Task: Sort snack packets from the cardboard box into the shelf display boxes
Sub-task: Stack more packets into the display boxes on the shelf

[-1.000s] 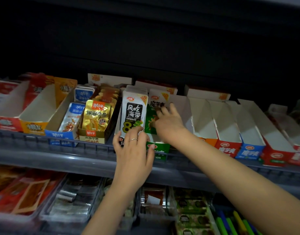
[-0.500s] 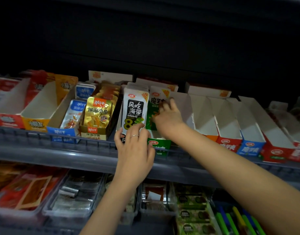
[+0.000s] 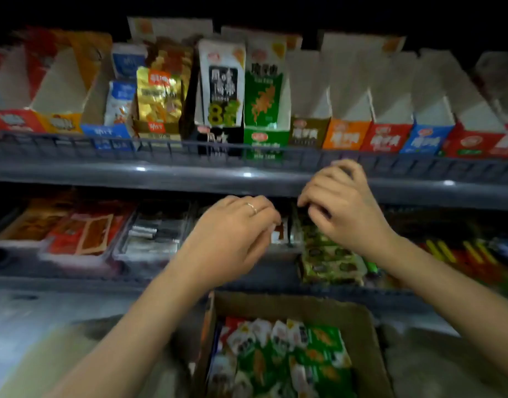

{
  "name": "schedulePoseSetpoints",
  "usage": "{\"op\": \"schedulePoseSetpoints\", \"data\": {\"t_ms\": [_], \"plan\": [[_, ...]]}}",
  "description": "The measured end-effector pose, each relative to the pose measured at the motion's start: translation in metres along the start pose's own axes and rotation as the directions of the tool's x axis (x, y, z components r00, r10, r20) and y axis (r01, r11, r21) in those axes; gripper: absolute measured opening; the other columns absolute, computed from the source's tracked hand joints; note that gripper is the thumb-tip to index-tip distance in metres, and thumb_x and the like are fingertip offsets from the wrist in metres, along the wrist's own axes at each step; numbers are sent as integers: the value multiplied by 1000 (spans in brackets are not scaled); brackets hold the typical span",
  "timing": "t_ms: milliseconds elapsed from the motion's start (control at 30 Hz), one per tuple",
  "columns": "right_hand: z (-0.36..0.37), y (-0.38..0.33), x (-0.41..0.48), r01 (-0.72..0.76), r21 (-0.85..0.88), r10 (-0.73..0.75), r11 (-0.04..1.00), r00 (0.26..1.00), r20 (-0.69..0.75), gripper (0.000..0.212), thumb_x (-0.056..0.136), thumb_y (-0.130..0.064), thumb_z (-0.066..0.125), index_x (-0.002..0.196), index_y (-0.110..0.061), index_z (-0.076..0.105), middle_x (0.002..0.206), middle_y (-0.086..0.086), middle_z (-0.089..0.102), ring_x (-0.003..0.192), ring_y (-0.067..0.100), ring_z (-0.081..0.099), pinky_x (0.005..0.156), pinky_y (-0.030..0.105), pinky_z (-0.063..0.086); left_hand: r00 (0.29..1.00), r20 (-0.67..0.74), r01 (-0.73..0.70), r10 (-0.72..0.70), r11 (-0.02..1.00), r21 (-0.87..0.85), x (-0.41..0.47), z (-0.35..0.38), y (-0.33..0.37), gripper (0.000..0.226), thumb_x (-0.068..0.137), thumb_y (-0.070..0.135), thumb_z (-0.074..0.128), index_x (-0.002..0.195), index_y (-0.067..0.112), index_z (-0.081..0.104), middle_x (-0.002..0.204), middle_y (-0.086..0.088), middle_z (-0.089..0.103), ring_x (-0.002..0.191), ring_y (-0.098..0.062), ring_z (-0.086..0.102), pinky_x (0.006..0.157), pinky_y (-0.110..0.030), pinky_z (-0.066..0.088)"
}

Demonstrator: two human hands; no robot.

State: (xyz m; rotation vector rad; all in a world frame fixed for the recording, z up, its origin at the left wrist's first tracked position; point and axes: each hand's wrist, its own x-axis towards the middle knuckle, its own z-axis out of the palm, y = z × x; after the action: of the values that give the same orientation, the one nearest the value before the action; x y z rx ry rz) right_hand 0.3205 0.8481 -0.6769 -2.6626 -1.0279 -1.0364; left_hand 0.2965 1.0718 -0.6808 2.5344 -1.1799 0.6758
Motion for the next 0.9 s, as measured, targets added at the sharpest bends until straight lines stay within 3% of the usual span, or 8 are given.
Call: {"op": "schedulePoseSetpoints", "data": {"t_ms": [67, 167, 300, 400, 500, 667, 733, 900], "plan": [[18, -12, -51, 43, 61, -51, 997, 988, 143, 18, 82, -15, 48, 77, -18, 66, 82, -3, 64, 89, 19, 54, 96, 35, 33, 985, 161, -58, 62, 998, -24, -26, 14, 11, 26, 91, 21, 41, 94, 12, 65, 94, -4, 65, 84, -24, 63, 74, -37, 47], [49, -36, -131, 6, 155, -70, 988, 908, 413, 15, 81, -15, 52, 76, -16, 66, 80, -2, 64, 85, 20, 59, 87, 32, 36, 962, 250, -107, 111, 994, -32, -71, 30, 21, 30, 94, 24, 41, 89, 11, 68, 88, -5, 67, 78, -25, 65, 73, -35, 48], [77, -73, -220, -265, 258, 29, 929, 747, 664, 23, 81, -17, 46, 77, -15, 69, 78, -1, 65, 76, 21, 62, 78, 29, 39, 930, 363, -23, 65, 993, -119, -124, 36, 27, 43, 98, 31, 34, 86, 10, 69, 84, -5, 68, 72, -25, 65, 70, -32, 40], [90, -97, -262, -482, 233, 100, 844, 569, 816, 21, 86, -8, 51, 86, -12, 71, 89, 2, 68, 86, 21, 63, 81, 30, 43, 879, 475, 40, 37, 988, -151, -154, 48, 26, 56, 101, 38, 24, 87, 9, 70, 85, -6, 69, 70, -26, 65, 68, -32, 42], [108, -116, -288, -632, 195, 140, 750, 440, 887, 23, 89, -4, 50, 96, -12, 71, 102, 2, 68, 93, 18, 63, 78, 27, 44, 825, 565, 105, -6, 984, -144, -177, 60, 23, 61, 101, 42, 20, 92, 7, 70, 91, -9, 69, 75, -30, 66, 65, -37, 51], [136, -147, -308, -739, 94, 150, 667, 256, 955, 32, 88, -13, 59, 120, -16, 59, 123, 2, 57, 94, 12, 55, 68, 26, 41, 790, 613, 161, -35, 975, -152, -192, 64, 22, 47, 95, 36, 31, 96, 8, 69, 98, -11, 68, 84, -32, 65, 69, -40, 53], [147, -161, -310, -745, 108, 121, 658, 246, 962, 38, 86, -16, 64, 124, -16, 55, 128, 3, 54, 101, 19, 58, 73, 27, 44, 786, 616, 179, -44, 971, -159, -193, 64, 21, 45, 95, 34, 32, 96, 7, 68, 97, -12, 68, 83, -32, 65, 68, -41, 53], [167, -196, -304, -678, 99, 105, 729, 254, 961, 38, 86, -18, 65, 122, -15, 53, 124, 9, 53, 99, 26, 59, 75, 33, 47, 766, 638, 215, -73, 965, -148, -198, 63, 25, 43, 93, 33, 34, 94, 6, 68, 94, -12, 67, 80, -32, 63, 70, -42, 50]]}}
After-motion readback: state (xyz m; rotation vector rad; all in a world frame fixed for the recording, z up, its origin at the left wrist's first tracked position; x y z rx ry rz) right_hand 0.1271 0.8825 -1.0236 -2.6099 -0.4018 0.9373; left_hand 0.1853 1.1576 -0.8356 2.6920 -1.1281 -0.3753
